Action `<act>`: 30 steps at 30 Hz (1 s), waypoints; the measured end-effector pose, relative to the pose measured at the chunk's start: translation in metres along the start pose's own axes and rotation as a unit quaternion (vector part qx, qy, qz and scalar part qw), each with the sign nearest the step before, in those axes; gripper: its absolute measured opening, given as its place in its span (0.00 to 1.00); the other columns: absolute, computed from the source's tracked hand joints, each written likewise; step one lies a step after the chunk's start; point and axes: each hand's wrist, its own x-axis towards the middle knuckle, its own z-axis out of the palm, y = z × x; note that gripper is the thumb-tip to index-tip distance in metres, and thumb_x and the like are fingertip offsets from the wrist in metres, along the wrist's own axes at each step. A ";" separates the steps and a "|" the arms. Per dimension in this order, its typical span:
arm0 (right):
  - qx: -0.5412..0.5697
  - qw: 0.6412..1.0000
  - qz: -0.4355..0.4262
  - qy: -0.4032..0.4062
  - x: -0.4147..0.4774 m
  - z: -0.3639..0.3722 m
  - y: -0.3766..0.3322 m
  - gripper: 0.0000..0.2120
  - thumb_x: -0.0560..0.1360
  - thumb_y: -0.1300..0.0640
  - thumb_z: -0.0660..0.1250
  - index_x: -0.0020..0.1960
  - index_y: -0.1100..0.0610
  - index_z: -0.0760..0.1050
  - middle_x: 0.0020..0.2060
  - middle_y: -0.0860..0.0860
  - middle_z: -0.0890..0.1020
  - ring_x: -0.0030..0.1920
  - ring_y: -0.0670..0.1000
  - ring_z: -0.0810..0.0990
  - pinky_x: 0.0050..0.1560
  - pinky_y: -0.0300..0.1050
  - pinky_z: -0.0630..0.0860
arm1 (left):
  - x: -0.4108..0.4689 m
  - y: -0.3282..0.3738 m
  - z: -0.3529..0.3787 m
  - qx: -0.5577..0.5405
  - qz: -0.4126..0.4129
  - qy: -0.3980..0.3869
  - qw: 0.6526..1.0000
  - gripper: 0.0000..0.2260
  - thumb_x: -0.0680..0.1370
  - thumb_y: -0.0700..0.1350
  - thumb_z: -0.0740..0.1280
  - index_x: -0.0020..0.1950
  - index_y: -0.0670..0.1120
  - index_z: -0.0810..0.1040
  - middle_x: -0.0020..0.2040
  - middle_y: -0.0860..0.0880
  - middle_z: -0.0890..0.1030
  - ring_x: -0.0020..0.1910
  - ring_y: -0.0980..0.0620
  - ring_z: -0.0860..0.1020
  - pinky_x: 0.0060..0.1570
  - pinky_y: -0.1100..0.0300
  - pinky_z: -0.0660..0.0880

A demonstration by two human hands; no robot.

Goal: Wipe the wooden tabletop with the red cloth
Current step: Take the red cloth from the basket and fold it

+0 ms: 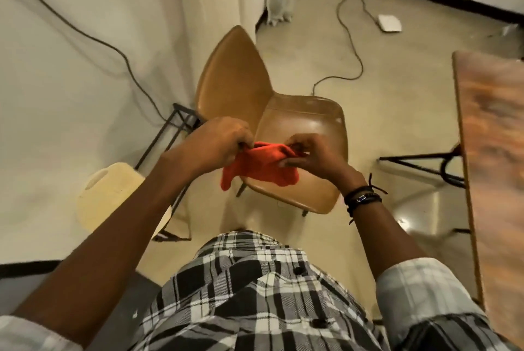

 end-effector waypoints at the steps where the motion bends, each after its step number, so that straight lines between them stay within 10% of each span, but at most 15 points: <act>1: 0.023 1.000 0.015 0.008 -0.008 -0.007 0.005 0.13 0.68 0.55 0.80 0.49 0.50 0.81 0.42 0.48 0.85 0.44 0.46 0.84 0.47 0.43 0.81 | 0.008 0.003 0.001 -0.007 0.018 0.007 1.000 0.13 0.75 0.34 0.68 0.56 0.45 0.84 0.53 0.47 0.81 0.54 0.48 0.78 0.51 0.59 0.71; 7: 0.041 0.984 0.104 0.138 -0.061 -0.031 0.035 0.14 0.75 0.67 0.72 0.50 0.49 0.75 0.42 0.44 0.83 0.44 0.33 0.82 0.45 0.30 0.77 | 0.067 0.021 0.010 -0.017 0.115 -0.001 0.993 0.10 0.76 0.37 0.69 0.55 0.46 0.85 0.51 0.48 0.82 0.52 0.49 0.79 0.50 0.60 0.71; 13: -0.027 0.946 0.121 0.301 -0.098 -0.033 0.045 0.04 0.77 0.61 0.70 0.52 0.56 0.80 0.43 0.48 0.85 0.43 0.47 0.83 0.45 0.48 0.81 | 0.112 0.024 0.026 -0.039 0.234 0.011 0.971 0.07 0.72 0.41 0.75 0.49 0.44 0.85 0.43 0.49 0.81 0.39 0.54 0.76 0.36 0.65 0.72; 23: -0.120 0.915 0.235 0.305 -0.147 0.003 0.049 0.03 0.77 0.63 0.66 0.49 0.57 0.77 0.38 0.53 0.82 0.37 0.56 0.80 0.39 0.56 0.77 | 0.166 0.023 0.069 -0.073 0.378 -0.019 0.923 0.06 0.73 0.35 0.74 0.48 0.43 0.83 0.43 0.46 0.81 0.38 0.49 0.78 0.33 0.57 0.76; 30: -0.001 0.846 0.356 0.396 -0.191 0.033 0.052 0.07 0.79 0.58 0.68 0.55 0.59 0.79 0.46 0.52 0.84 0.47 0.53 0.82 0.50 0.50 0.79 | 0.181 0.070 0.081 -0.163 0.375 -0.103 0.907 0.07 0.73 0.34 0.72 0.48 0.44 0.81 0.43 0.55 0.78 0.40 0.58 0.76 0.39 0.74 0.69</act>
